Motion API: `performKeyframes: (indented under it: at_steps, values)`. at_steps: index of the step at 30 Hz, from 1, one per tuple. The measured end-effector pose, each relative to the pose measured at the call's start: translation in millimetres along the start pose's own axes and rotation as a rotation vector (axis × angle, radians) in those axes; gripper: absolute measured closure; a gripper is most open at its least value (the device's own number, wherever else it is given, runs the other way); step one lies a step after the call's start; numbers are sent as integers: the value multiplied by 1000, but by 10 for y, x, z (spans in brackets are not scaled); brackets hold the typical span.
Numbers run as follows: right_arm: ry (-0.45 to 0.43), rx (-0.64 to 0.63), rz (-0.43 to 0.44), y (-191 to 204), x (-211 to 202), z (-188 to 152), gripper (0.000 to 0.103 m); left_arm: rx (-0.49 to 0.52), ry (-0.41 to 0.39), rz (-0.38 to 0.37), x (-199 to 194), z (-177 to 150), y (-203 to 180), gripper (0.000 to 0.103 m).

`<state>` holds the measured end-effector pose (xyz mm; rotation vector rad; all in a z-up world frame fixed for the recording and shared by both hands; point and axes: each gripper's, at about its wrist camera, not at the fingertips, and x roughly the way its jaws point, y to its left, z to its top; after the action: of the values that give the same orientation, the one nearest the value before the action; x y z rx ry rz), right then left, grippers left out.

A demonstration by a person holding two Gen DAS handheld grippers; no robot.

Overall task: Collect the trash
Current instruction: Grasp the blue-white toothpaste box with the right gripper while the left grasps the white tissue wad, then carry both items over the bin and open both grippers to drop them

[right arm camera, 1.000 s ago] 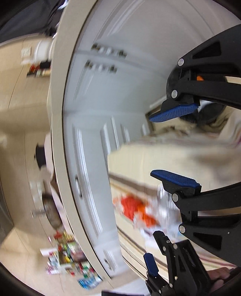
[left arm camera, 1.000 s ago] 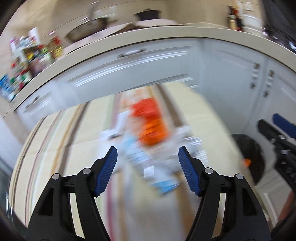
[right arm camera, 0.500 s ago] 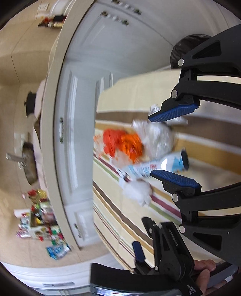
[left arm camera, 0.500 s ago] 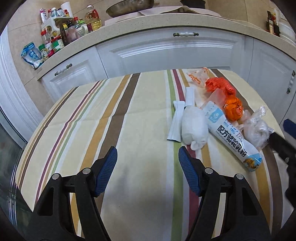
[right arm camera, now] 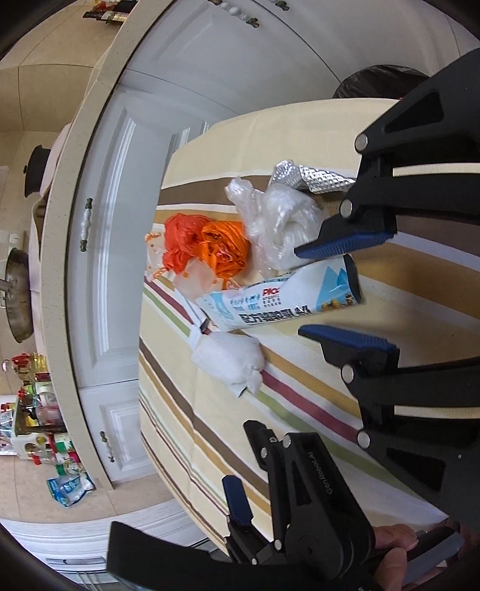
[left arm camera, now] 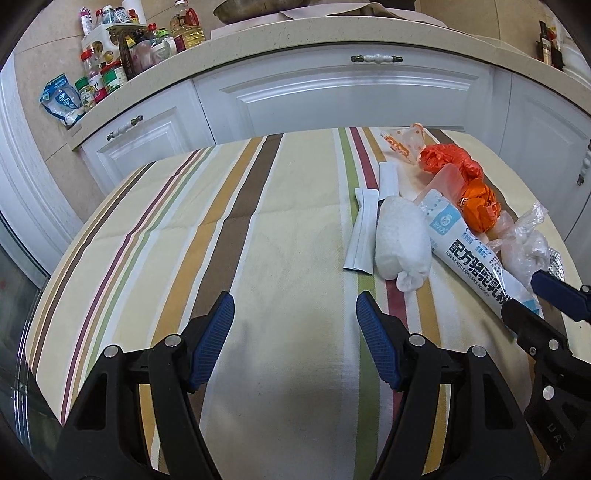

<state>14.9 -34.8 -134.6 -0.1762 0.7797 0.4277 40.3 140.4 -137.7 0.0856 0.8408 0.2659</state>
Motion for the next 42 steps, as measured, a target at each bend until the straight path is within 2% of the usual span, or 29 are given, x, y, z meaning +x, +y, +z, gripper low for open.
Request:
performKeyframes:
  at_steps: [6, 17, 25, 28, 35, 38, 40, 42]
  values:
    - [-10, -17, 5, 29, -16, -7, 80, 10, -1, 14, 6, -7, -26, 36]
    - [-152, -7, -31, -46, -373, 63, 81, 33, -12, -1, -45, 0, -167, 36]
    - [-228, 41, -138, -402, -589, 76, 81, 65, -50, 2, -6, 170, -457, 36]
    - [-229, 66, -183, -578, -591, 45, 81, 88, -57, 23, 78, 256, -573, 36]
    - [-220, 124, -208, -869, -558, -27, 81, 82, -33, 24, 277, 390, -664, 36]
    - [-217, 138, -203, -928, -521, -49, 81, 92, -31, 11, 314, 389, -698, 52]
    - [-216, 146, -199, -955, -512, -76, 81, 102, -30, -10, 316, 379, -733, 67]
    - [-216, 152, -196, -987, -505, -96, 81, 118, -30, -28, 310, 370, -781, 75]
